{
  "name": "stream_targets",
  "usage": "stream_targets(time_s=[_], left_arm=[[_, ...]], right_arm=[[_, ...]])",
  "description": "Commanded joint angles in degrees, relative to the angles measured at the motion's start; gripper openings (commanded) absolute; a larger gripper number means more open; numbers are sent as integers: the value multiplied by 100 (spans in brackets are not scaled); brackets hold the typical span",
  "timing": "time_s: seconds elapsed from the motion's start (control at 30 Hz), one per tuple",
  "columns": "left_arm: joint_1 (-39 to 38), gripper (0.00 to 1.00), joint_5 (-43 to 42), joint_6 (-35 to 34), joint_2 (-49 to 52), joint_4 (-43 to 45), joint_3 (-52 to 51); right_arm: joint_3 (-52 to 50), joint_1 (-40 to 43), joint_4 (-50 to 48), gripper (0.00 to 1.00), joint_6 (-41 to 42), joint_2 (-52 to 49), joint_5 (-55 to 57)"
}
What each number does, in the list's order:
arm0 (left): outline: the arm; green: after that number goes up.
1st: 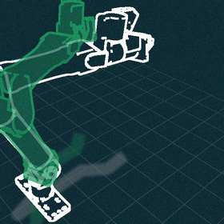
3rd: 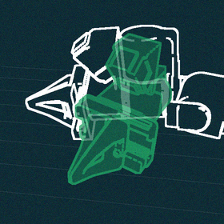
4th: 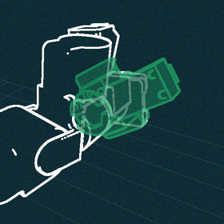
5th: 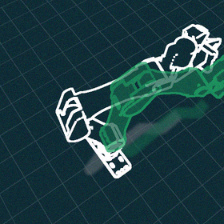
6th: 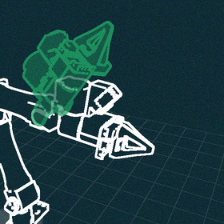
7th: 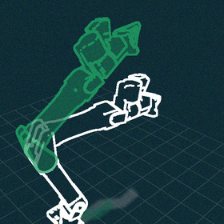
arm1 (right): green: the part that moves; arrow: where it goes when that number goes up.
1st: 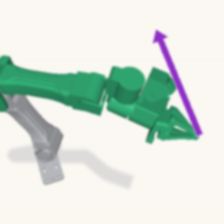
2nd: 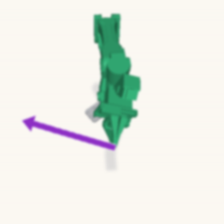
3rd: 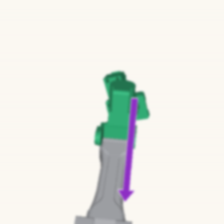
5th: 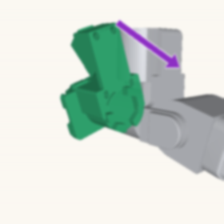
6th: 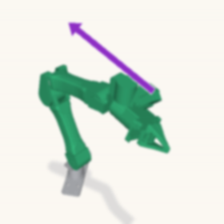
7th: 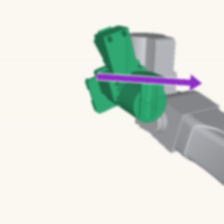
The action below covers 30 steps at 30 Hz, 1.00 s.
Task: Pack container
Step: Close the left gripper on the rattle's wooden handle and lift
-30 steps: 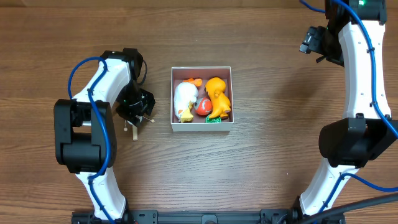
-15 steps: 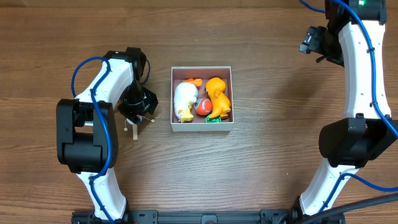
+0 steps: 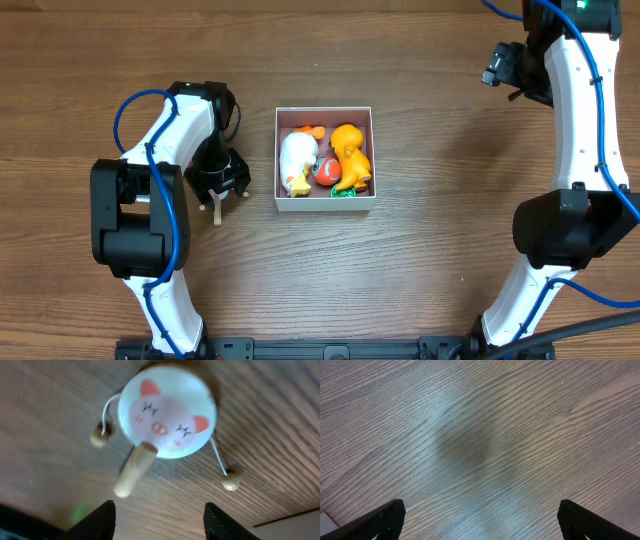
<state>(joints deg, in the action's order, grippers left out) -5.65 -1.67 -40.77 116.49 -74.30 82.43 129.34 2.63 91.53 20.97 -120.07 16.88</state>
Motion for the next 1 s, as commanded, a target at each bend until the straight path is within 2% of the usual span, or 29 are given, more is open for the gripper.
stream_targets(time_s=[0.0,0.07,0.3,0.97], left_arm=[[-26,50,229,1320,39,229,-22],[-26,44,225,1690,39,424,-24],[-26,45,186,2422,39,776,-212],[-26,45,59,2802,39,791,-529]], right_arm=[[125,11,-11,100,7,39,63],[125,11,-13,100,7,39,63],[125,11,-13,100,7,39,63],[125,11,-13,100,7,39,63]])
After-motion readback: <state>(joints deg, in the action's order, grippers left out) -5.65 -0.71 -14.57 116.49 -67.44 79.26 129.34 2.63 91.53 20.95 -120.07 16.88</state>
